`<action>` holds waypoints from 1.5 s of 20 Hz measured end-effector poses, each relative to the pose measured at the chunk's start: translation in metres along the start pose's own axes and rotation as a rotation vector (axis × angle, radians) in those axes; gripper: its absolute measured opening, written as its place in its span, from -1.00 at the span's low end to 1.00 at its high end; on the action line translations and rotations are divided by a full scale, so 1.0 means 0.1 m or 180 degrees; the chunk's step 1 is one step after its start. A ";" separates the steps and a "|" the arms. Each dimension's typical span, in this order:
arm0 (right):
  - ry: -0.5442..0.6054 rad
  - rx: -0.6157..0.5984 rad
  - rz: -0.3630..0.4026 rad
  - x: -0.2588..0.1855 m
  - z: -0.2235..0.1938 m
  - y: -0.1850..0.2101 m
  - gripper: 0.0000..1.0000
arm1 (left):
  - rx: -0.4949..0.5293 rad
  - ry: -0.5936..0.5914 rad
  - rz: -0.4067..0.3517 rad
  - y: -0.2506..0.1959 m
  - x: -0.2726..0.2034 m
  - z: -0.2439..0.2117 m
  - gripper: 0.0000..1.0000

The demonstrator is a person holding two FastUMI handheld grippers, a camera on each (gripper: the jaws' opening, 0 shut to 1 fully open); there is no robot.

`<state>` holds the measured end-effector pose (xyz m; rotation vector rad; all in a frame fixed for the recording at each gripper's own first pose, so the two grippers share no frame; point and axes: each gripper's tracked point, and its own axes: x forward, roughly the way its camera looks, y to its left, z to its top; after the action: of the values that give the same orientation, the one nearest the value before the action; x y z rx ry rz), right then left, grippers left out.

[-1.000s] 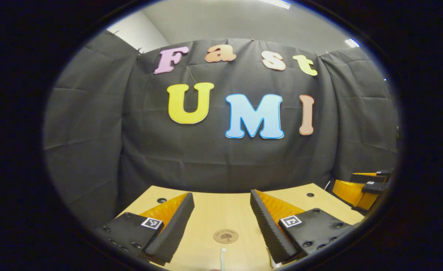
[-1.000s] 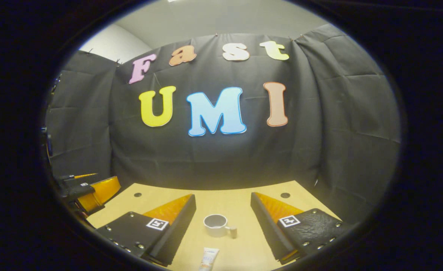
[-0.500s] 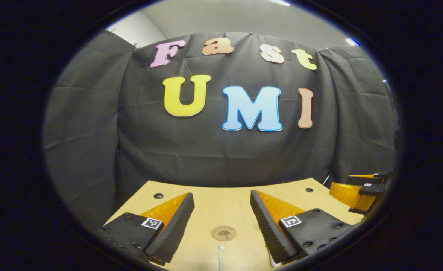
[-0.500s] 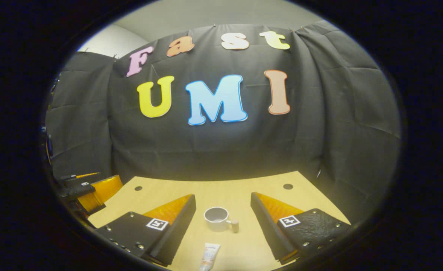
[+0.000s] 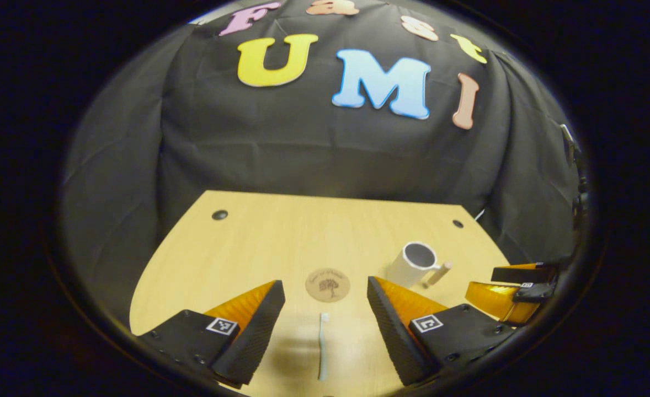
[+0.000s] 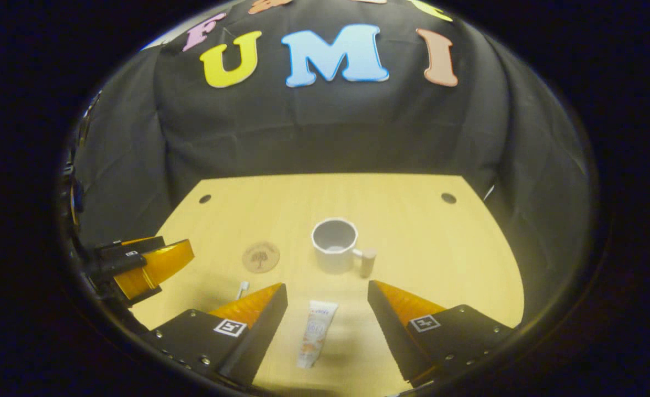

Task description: Put the toothbrush and toothpaste on the desktop into the cup, then pick up the cup and place it on the coaster on the desktop.

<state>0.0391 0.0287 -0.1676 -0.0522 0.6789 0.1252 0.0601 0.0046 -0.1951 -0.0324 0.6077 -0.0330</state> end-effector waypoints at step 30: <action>0.2149 0.0536 -0.0480 0.33 -0.23 -0.29 0.91 | 0.0104 0.2098 0.0296 0.28 0.69 -1.86 0.94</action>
<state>0.0540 0.0011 -0.2055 0.0191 1.3534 -0.1033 0.0105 0.0258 -0.3882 0.0410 1.2667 0.0390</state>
